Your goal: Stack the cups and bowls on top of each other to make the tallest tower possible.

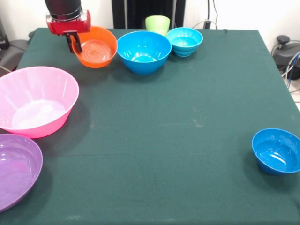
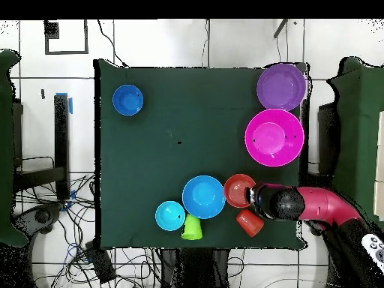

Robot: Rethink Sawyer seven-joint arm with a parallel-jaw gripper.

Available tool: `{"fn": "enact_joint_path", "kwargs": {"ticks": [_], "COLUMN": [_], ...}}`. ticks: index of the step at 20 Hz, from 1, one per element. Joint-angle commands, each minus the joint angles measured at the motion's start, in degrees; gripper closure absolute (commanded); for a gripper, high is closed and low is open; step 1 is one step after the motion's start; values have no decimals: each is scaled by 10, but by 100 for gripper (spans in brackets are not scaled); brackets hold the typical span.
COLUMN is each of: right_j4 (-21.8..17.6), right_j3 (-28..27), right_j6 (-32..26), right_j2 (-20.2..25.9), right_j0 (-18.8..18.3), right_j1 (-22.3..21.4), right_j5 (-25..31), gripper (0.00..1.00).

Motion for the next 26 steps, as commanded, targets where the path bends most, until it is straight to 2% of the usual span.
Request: {"fn": "enact_joint_path", "kwargs": {"ticks": [1,5,8,13,18,21,26], "right_j4": [12,49,61,56,62,55,23], "right_j3": [39,79,82,67,58,61,71], "right_j6": [65,76,69,56,39,48,79], "right_j2": [-25,-25,-30,-46,-45,-52,-79], "right_j0": [57,72,77,80,75,86,127], "right_j1": [-60,-115,-118,-95,-85,-93,-126], "right_j5": [-8,10,9,-9,-4,-11,-44], "gripper": [100,100,100,100,100,100,100]}}
